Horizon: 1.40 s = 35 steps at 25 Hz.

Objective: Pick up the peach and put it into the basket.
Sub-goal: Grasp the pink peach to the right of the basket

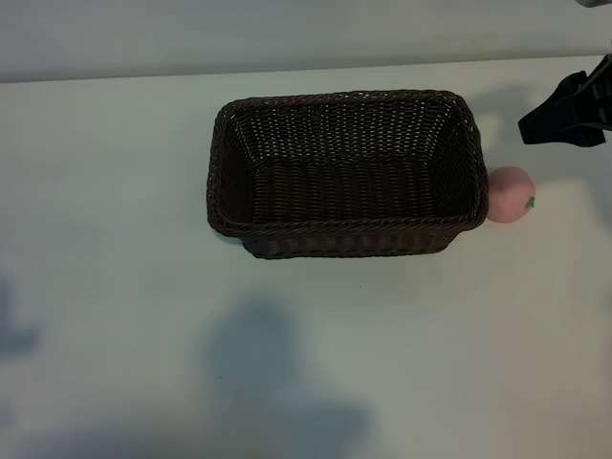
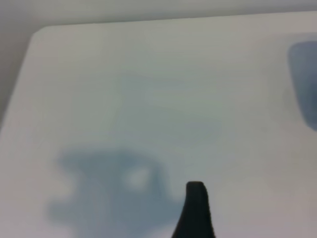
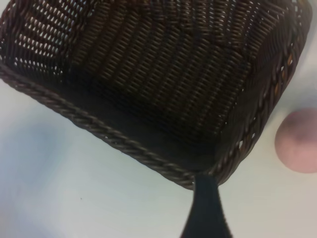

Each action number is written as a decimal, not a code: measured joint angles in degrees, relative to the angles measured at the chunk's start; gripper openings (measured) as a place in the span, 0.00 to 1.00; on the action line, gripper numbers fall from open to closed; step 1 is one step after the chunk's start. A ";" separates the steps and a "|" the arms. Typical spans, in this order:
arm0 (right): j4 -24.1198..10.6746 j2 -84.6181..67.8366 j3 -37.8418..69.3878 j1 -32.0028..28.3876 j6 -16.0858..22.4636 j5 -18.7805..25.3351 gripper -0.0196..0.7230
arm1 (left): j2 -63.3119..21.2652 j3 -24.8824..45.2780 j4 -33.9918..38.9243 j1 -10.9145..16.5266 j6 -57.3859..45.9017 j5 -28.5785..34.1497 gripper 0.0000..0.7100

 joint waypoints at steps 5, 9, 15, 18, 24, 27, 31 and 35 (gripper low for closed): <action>0.67 0.00 0.00 0.00 0.00 0.04 0.73 | -7.16 7.24 -2.77 -6.73 -0.51 1.88 0.84; 0.76 0.00 0.00 0.00 0.00 0.04 0.73 | -13.44 10.99 1.15 -7.43 -3.01 2.90 0.84; 1.00 0.00 0.00 0.00 0.00 0.11 0.73 | -18.44 15.58 3.60 -7.43 -4.34 5.43 0.84; 1.04 0.00 0.00 0.00 0.00 0.16 0.73 | -18.86 16.37 3.70 -7.43 -5.67 6.03 0.84; 1.04 0.00 0.00 0.00 0.00 0.16 0.73 | -18.92 18.63 5.22 -7.48 -7.09 5.58 0.84; 1.04 0.00 0.00 0.00 0.00 0.20 0.73 | -18.92 19.04 5.22 -7.54 -7.52 4.94 0.84; 1.04 0.00 0.00 0.00 0.00 0.20 0.73 | -18.92 19.10 5.22 -7.54 -8.12 4.58 0.84; 1.04 0.00 0.00 0.00 0.00 0.20 0.73 | -18.92 19.10 5.22 -7.54 -8.12 4.58 0.84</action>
